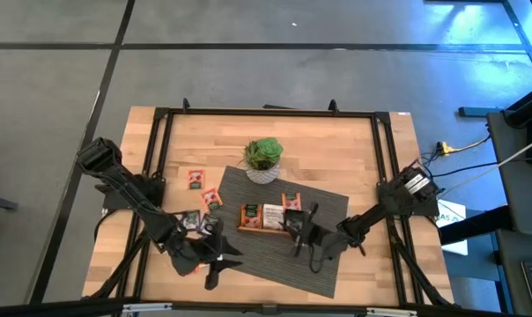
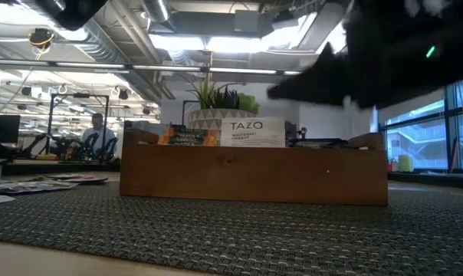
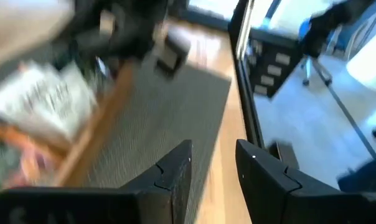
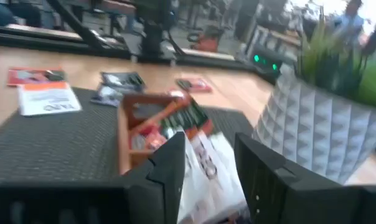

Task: Pick & Place Tea
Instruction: Put the white tea bag into the middle of the wooden organizer

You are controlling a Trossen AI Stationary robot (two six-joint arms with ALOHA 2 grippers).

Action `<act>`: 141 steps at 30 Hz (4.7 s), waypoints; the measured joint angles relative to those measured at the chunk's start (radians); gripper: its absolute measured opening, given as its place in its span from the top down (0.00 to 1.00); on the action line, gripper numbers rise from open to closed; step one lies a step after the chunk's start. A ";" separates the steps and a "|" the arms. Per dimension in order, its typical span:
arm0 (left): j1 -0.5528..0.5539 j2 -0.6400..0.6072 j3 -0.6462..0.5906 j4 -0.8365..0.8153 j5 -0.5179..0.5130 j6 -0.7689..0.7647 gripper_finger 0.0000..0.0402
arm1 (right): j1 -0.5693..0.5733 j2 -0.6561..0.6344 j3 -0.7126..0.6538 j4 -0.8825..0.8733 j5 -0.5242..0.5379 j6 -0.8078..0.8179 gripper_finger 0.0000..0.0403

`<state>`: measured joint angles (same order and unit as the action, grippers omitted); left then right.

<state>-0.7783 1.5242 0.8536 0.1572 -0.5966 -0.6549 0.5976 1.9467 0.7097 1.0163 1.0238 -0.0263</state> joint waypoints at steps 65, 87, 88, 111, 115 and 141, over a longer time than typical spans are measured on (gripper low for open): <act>-0.106 0.357 0.001 -0.033 0.222 -0.359 0.72 | -0.130 0.402 0.887 -0.850 -0.829 0.361 0.64; -0.106 0.359 0.000 -0.026 0.145 -0.292 0.72 | -0.148 0.406 0.891 -0.986 -0.918 0.594 0.64; -0.106 0.359 0.000 -0.026 0.142 -0.292 0.72 | -0.149 0.406 0.891 -0.987 -0.922 0.607 0.64; -0.104 0.358 -0.001 -0.029 0.117 -0.319 0.72 | -0.182 0.400 0.890 -0.991 -0.971 0.785 0.64; -0.103 0.359 -0.002 -0.032 0.090 -0.330 0.73 | -0.184 0.400 0.890 -0.992 -0.996 0.808 0.64; -0.118 0.359 -0.002 -0.094 -0.066 -0.631 0.72 | -0.181 0.397 0.889 -1.002 -1.044 0.886 0.64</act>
<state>-0.8967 1.8828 0.8520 0.0633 -0.6624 -1.2862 0.4164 2.3436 1.5990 0.0144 -0.0200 0.8600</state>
